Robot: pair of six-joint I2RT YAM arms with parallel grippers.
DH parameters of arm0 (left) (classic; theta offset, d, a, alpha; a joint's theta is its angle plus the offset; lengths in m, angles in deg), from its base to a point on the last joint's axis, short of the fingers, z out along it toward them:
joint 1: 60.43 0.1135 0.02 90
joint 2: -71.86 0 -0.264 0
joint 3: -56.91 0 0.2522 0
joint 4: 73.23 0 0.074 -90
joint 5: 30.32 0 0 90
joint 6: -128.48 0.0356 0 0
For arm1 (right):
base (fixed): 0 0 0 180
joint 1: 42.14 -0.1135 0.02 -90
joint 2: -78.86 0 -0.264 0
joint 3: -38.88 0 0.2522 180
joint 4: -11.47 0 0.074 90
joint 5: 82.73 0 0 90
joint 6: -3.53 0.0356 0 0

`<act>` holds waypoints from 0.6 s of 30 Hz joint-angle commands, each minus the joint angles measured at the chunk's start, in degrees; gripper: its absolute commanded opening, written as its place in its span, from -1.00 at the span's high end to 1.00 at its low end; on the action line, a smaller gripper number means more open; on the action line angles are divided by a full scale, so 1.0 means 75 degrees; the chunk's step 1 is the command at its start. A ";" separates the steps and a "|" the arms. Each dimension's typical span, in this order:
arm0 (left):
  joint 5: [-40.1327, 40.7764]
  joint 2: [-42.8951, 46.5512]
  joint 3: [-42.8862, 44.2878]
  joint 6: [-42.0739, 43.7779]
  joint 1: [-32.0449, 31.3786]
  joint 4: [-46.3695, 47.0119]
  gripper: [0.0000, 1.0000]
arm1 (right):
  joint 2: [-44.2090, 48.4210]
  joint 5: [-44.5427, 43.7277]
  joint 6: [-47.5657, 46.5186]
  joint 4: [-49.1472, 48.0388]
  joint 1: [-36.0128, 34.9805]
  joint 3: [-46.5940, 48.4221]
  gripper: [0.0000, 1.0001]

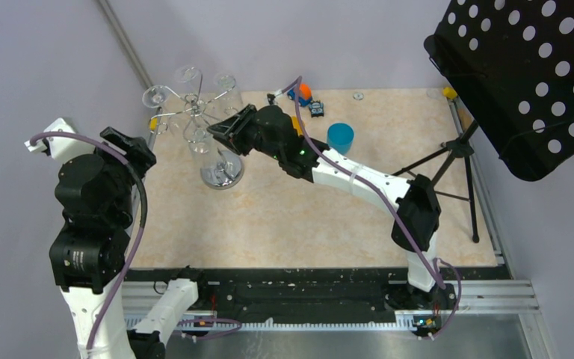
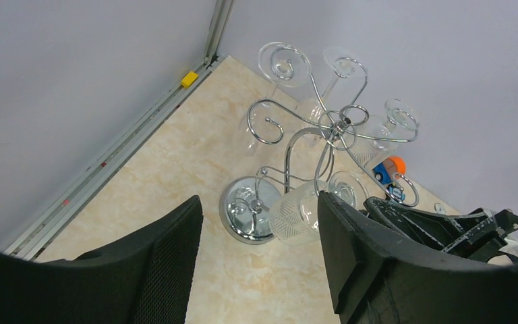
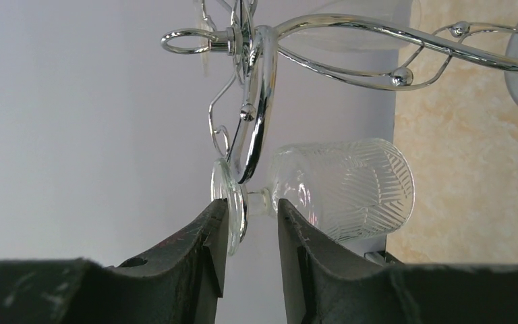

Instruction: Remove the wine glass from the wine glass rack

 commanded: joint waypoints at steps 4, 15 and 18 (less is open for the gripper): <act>0.0077 0.0056 0.0172 0.0163 0.0037 0.0096 -0.35 | -0.0085 0.0147 -0.0054 -0.0663 -0.0106 0.0317 0.35; -0.0019 0.0109 0.0194 0.0128 0.0037 -0.0026 -0.37 | -0.0215 0.0584 0.0103 -0.0992 -0.0101 0.0368 0.44; -0.0011 0.0136 0.0220 0.0119 0.0037 -0.0072 -0.37 | -0.0300 0.0687 0.0175 -0.0964 -0.0107 0.0433 0.46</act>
